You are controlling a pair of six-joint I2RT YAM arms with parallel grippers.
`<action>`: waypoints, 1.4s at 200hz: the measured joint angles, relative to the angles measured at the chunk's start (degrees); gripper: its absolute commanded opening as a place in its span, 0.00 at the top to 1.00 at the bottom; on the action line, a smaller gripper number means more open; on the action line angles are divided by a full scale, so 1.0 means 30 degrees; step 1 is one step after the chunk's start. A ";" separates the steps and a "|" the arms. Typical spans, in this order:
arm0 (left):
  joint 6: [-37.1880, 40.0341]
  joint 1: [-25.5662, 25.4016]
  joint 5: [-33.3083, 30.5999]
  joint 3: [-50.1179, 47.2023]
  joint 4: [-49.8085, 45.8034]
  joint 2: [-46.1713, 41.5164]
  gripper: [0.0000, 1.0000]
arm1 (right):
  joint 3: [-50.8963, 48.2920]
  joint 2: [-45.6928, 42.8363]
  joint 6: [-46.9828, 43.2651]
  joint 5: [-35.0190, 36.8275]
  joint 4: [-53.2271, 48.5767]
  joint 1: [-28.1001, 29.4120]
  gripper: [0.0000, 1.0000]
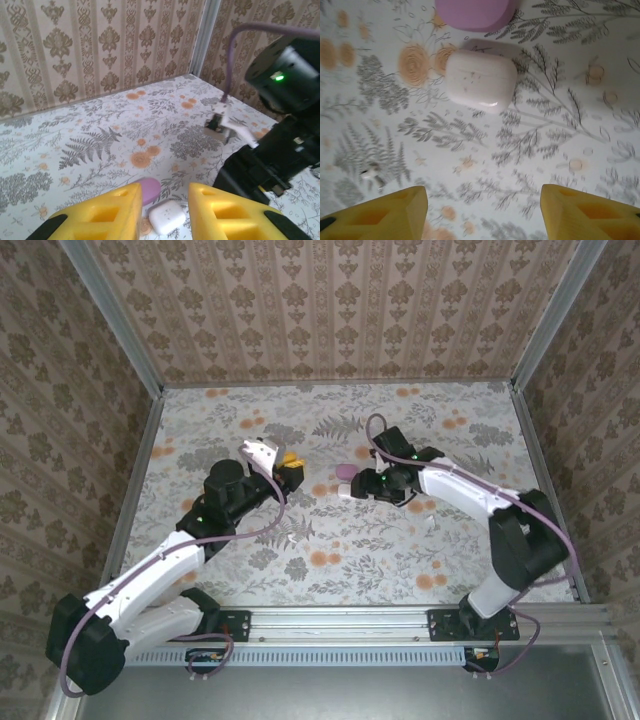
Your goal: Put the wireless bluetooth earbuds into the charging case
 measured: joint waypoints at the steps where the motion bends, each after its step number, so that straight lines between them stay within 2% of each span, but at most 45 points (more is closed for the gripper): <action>1: 0.0000 0.0000 -0.0007 0.0007 -0.0007 0.0000 0.68 | 0.0102 0.0138 -0.0080 0.0044 -0.0029 0.0000 0.33; 50: -0.0146 0.0248 -0.0342 0.0321 -0.1224 -0.0357 0.66 | 0.3555 0.4204 -0.3271 0.0160 0.0015 -0.0146 0.29; 125: -0.0160 0.0685 -0.0612 0.0321 -0.2004 -0.1093 0.65 | 0.4728 0.6688 -0.5646 -0.0415 0.0903 -0.0554 0.29; 178: -0.0423 0.0758 -0.0539 0.0321 -0.1996 -0.0838 0.64 | 0.3818 0.6783 -0.6484 -0.2448 0.1778 -0.0466 0.32; 235: -0.0576 0.0758 -0.0525 0.0321 -0.1996 -0.0670 0.64 | 0.1960 0.5391 -0.6936 -0.2958 0.2047 0.0481 0.32; 256: -0.0590 0.0780 -0.0525 0.0321 -0.1996 -0.0670 0.64 | 0.1421 0.4422 -0.6987 -0.2375 0.2033 0.0954 0.30; 280: -0.0627 0.0874 -0.0517 0.0321 -0.1996 -0.0670 0.64 | 0.1355 0.3126 -0.6834 0.0379 0.2025 0.1122 0.28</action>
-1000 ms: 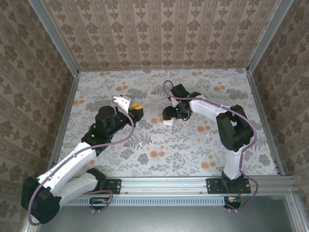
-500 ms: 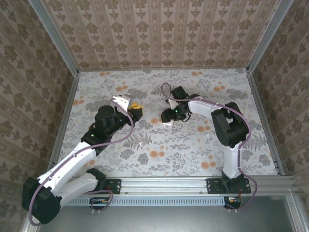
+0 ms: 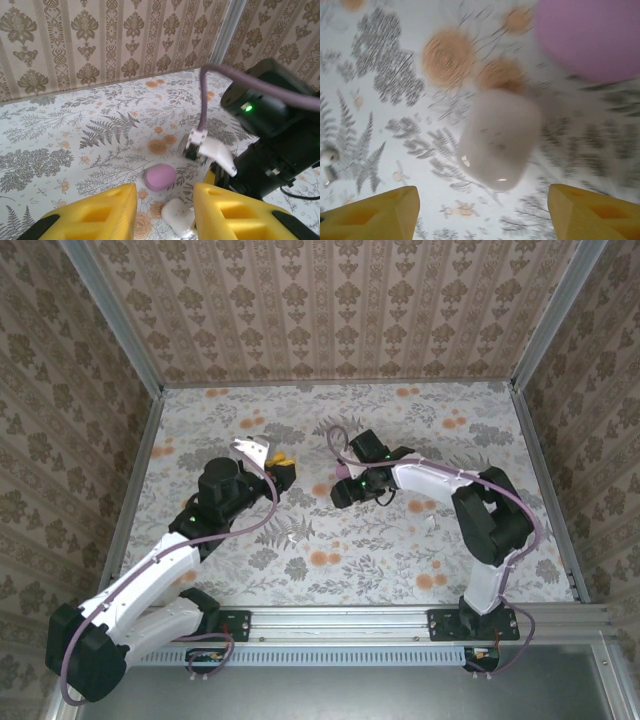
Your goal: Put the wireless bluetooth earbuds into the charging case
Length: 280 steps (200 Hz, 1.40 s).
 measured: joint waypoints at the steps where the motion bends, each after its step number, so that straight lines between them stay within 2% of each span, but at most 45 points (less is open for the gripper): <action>1: 0.0000 0.0007 0.0000 0.0000 0.0000 0.0000 0.64 | 0.0000 -0.0073 0.0036 0.0248 0.0000 0.0000 0.28; 20: -0.0007 0.0029 -0.0029 0.0000 -0.0029 0.0000 0.62 | 0.0015 -0.0852 0.0831 0.2761 -0.0255 -0.0299 0.27; 41: -0.0015 0.0131 -0.0036 0.0000 -0.0146 0.0000 0.61 | -0.0117 -0.1537 0.1865 0.3942 -0.0270 -0.0918 0.27; 68: -0.0087 0.0262 -0.0211 0.0000 -0.0146 -0.0015 0.59 | -0.0255 -0.2076 0.2907 0.4087 -0.0284 -0.1239 0.27; 103: -0.0364 0.0488 -0.0335 0.0000 -0.0153 -0.0015 0.58 | -0.0226 -0.1836 0.3832 0.3934 -0.0299 -0.0080 0.26; 167: -0.0801 0.0692 -0.0539 0.0000 -0.0721 -0.0066 0.57 | 0.1639 0.1515 0.4320 0.4677 -0.1523 0.2419 0.23; 219: -0.1020 0.0772 -0.0539 0.0000 -0.0933 -0.0182 0.57 | 0.2616 0.3257 0.4408 0.5268 -0.2382 0.2820 0.33; 280: -0.1231 0.0896 -0.0539 0.0000 -0.0991 -0.0182 0.57 | 0.3599 0.4138 0.4408 0.5894 -0.3169 0.2892 0.39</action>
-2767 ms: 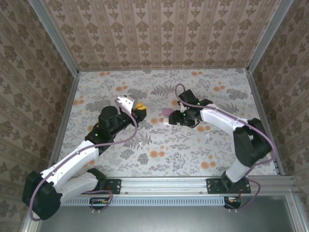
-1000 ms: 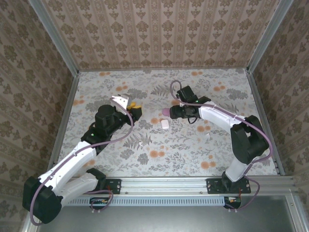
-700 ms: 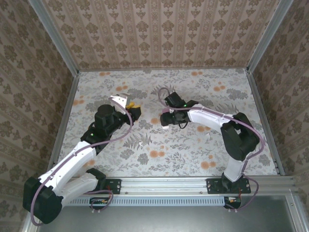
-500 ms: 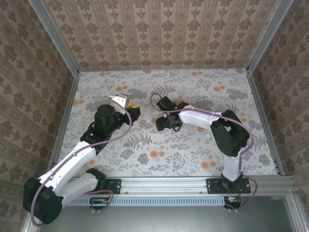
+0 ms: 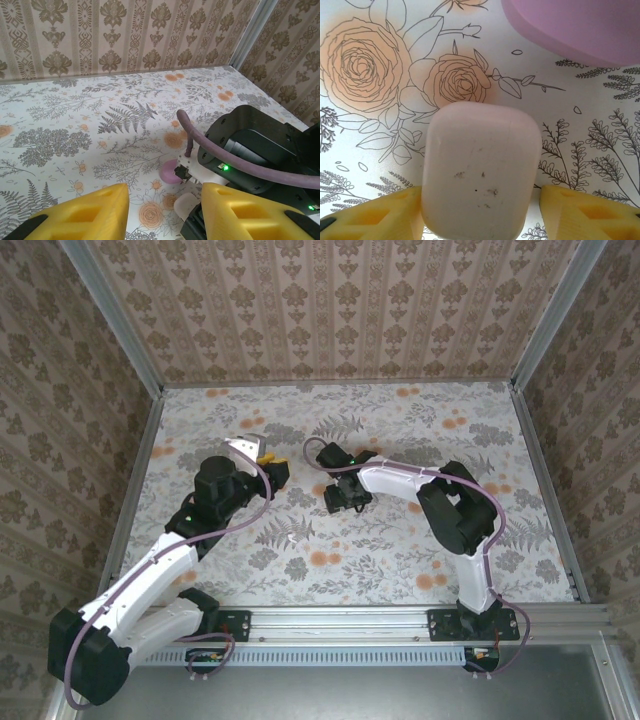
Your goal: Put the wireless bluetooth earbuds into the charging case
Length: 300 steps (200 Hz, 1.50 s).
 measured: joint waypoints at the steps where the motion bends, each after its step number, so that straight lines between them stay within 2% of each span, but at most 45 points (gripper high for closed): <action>1: 0.0000 0.0000 0.0000 0.0000 0.0000 0.0000 0.56 | 0.0000 0.0007 0.0000 0.0015 0.0007 0.0000 0.39; 40: -0.0153 0.0000 0.0007 0.0000 0.0000 0.0000 0.57 | 0.0066 0.0066 0.0109 0.0328 -0.0066 0.0029 0.43; 156: -0.0415 0.0124 0.0022 0.0000 0.0007 0.0007 0.56 | 0.0168 0.0182 0.1122 0.0597 -0.0044 0.0066 0.40; 181: -0.0510 0.0124 0.0022 0.0000 0.0000 0.0007 0.56 | 0.0168 0.0182 0.1231 0.0736 0.0000 0.0087 0.44; 204: -0.0634 0.0124 0.0022 0.0000 0.0000 0.0007 0.56 | 0.0146 0.0182 0.1180 0.0874 0.0255 0.0080 0.54; 221: -0.0648 0.0131 0.0022 0.0000 -0.0022 0.0007 0.56 | -0.0036 0.0109 0.1020 0.0954 0.0721 0.0080 0.55; 268: -0.0772 0.0335 0.0022 0.0000 -0.0226 0.0007 0.56 | -0.1698 -0.1005 -0.0423 0.0882 0.2732 0.0080 0.56; 300: -0.0801 0.0554 0.0357 0.0066 -0.0627 0.0131 0.53 | -0.4823 -0.4517 -0.2266 0.0248 0.5049 0.0087 0.55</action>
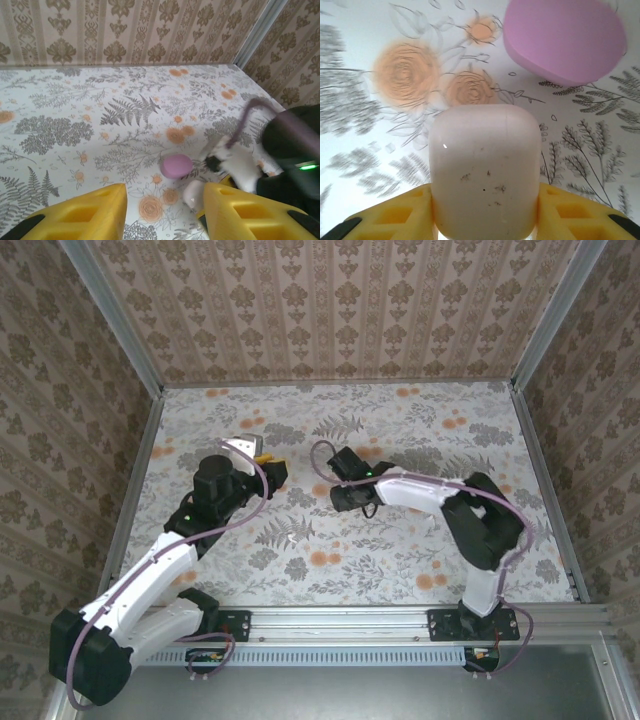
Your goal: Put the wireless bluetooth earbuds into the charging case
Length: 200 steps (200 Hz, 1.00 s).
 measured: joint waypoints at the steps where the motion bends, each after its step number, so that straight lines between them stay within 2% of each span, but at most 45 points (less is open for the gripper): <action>1: 0.0000 0.0022 0.0051 0.0015 -0.0022 0.0015 0.53 | -0.0153 -0.0219 -0.0117 -0.0073 0.0080 0.0000 0.55; 25: -0.0291 0.0576 0.1880 0.0452 -0.0386 0.0911 0.49 | -0.2171 -0.4000 -0.2266 -0.0656 0.1763 0.0036 0.55; 50: -0.0597 0.0801 0.5173 0.1770 -0.0525 0.2739 0.46 | -0.2958 -0.7023 -0.4707 -0.0954 0.3118 0.0073 0.55; 77: -0.0918 0.0634 0.8990 0.3891 -0.0765 0.4998 0.42 | -0.3410 -0.9180 -0.7388 -0.0991 0.3861 0.0182 0.55; 107: -0.0998 0.0182 1.1708 0.5537 -0.1093 0.6455 0.38 | -0.3789 -1.0630 -1.0353 -0.1122 0.4335 0.0466 0.55; 136: -0.1042 -0.0517 1.3202 0.6237 -0.1406 0.6994 0.38 | -0.3789 -1.1103 -1.2138 -0.1180 0.4335 0.0692 0.55; 176: -0.1049 -0.1188 1.3821 0.6849 -0.1778 0.7570 0.42 | -0.3789 -1.1285 -1.3500 -0.1158 0.4335 0.1064 0.55; 200: -0.1005 -0.1355 1.3886 0.7147 -0.2178 0.7927 0.48 | -0.3789 -1.1293 -1.3879 -0.1064 0.4342 0.1209 0.55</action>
